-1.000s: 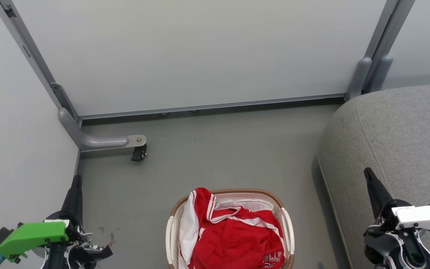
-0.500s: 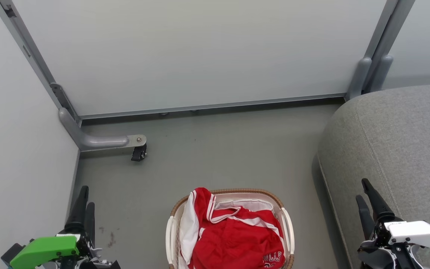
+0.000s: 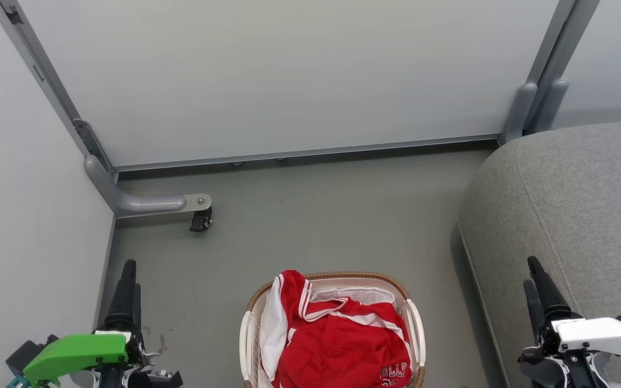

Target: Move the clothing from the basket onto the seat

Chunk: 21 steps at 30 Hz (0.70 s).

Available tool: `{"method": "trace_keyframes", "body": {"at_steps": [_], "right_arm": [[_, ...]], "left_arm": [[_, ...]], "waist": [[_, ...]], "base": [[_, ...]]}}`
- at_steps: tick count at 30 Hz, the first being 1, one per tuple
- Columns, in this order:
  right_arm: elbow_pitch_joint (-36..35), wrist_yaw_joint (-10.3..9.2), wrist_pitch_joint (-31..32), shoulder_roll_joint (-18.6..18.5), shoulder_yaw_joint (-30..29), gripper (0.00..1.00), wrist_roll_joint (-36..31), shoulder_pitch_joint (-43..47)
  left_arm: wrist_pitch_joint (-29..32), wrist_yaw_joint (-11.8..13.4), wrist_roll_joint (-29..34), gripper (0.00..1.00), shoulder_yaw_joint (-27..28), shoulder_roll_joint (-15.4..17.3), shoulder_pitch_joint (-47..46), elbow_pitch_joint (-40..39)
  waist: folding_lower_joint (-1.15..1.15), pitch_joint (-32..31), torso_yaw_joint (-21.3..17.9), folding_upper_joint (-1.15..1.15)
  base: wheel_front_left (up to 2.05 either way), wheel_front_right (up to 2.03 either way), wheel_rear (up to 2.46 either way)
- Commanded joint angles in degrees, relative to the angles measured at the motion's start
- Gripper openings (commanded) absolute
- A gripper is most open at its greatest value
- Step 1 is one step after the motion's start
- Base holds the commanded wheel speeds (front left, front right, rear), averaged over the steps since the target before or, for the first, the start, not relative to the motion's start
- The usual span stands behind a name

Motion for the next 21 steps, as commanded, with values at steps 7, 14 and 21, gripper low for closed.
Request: {"method": "trace_keyframes", "body": {"at_steps": [7,14,21], "right_arm": [[-3.53,0.01,-2.2,-0.59,-0.28,1.0,-9.32,-0.09],[-4.85,0.01,-3.75,-0.66,-0.11,1.0,-19.52,-0.04],[-5.34,0.01,-5.22,-0.71,-0.4,1.0,-26.61,-0.13]], "left_arm": [[-2.1,-0.23,9.43,1.0,-1.68,0.39,-1.79,-3.34],[-3.65,-0.26,17.97,1.0,-2.65,0.45,-1.77,-4.53],[-5.1,0.5,26.44,1.0,-3.53,0.51,-1.83,-5.16]], "waist": [[0.0,0.0,0.16,0.0],[0.0,0.06,0.29,0.0],[0.0,0.15,0.38,0.0]], "base": [[0.0,0.0,0.0],[0.0,0.0,0.0],[0.0,0.0,0.0]]}}
